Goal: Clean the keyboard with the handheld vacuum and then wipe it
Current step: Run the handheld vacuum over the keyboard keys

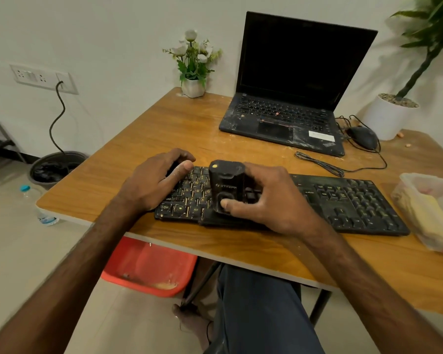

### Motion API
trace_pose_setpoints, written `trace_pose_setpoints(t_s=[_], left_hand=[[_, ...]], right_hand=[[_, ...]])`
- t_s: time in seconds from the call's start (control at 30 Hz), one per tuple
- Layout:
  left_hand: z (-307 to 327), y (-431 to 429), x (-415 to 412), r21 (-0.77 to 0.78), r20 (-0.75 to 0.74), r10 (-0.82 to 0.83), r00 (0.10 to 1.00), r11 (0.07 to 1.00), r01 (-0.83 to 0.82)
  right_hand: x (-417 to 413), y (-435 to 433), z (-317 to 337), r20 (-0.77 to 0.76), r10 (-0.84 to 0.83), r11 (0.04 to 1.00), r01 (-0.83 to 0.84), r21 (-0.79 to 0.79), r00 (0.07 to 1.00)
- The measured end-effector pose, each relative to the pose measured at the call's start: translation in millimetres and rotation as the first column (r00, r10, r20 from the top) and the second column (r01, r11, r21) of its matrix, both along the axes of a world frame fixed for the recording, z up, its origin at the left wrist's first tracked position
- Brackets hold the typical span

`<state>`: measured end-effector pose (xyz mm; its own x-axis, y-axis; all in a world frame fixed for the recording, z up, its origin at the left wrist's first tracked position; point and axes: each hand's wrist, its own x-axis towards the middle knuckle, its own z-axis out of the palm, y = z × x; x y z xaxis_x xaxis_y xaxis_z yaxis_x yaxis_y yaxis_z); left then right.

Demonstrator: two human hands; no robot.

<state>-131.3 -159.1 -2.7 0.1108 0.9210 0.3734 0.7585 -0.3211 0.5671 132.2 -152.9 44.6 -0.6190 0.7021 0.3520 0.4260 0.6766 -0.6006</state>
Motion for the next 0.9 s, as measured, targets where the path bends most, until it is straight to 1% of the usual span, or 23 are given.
trace_pose_setpoints(t_s=[0.03,0.13,0.2,0.27,0.33,0.4,0.43,0.53,0.6,0.67,0.73,0.77,0.8,0.9], left_hand=[[0.3,-0.2,0.2,0.001,0.000,-0.002,1.000,1.000,0.002],[2.1,-1.7,0.9,-0.001,0.009,-0.007,1.000,1.000,0.007],[2.6,-2.1,1.0,-0.004,0.015,0.006,1.000,1.000,-0.006],[1.8,-2.0,0.7,-0.004,0.013,0.012,1.000,1.000,-0.012],[1.0,-1.5,0.3,0.000,0.007,0.005,1.000,1.000,-0.005],[1.0,-0.9,0.6,-0.002,0.000,0.001,1.000,1.000,-0.001],[1.2,-1.1,0.6,-0.004,0.000,0.001,1.000,1.000,-0.001],[2.5,-2.1,0.4,-0.001,0.003,0.006,1.000,1.000,-0.006],[3.0,-2.4,0.5,-0.002,0.006,0.014,1.000,1.000,-0.014],[2.1,-1.5,0.0,-0.009,0.004,0.015,1.000,1.000,-0.015],[0.9,-0.4,-0.2,-0.012,0.005,0.003,1.000,1.000,-0.003],[0.5,-0.4,0.2,-0.010,0.005,-0.003,1.000,1.000,0.003],[0.5,-0.5,0.4,-0.007,0.005,-0.005,1.000,1.000,0.005],[2.1,-2.1,1.0,-0.008,0.007,0.007,1.000,1.000,-0.007]], right_hand=[[0.3,4.2,1.3,0.001,-0.010,1.000,0.010,0.026,1.000],[2.2,24.9,4.9,-0.034,-0.135,0.984,0.138,0.115,0.990],[0.1,28.5,5.3,-0.079,-0.177,0.979,0.184,0.089,0.981],[-4.0,18.2,2.5,-0.081,-0.144,0.989,0.146,0.017,0.986],[-8.9,2.6,0.6,-0.073,-0.069,0.997,0.066,-0.043,0.995],[-12.1,-3.7,-1.5,-0.065,-0.010,0.998,0.006,-0.057,0.998],[-13.5,-1.3,-0.4,-0.056,-0.013,0.999,0.012,-0.030,0.998],[-12.6,21.4,2.5,-0.062,-0.140,0.987,0.144,0.067,0.988],[-10.0,28.3,3.5,-0.082,-0.187,0.981,0.191,0.043,0.979],[-10.2,17.0,2.3,-0.054,-0.119,0.993,0.117,-0.027,0.991],[-11.9,2.5,-0.4,-0.007,-0.013,0.998,0.012,-0.056,1.000],[-11.3,1.0,-2.1,0.003,0.016,0.999,-0.016,-0.038,1.000],[-10.9,4.1,-1.6,0.005,0.009,1.000,-0.009,-0.004,1.000],[-6.3,28.0,1.6,-0.007,-0.142,0.981,0.142,0.129,0.990]])
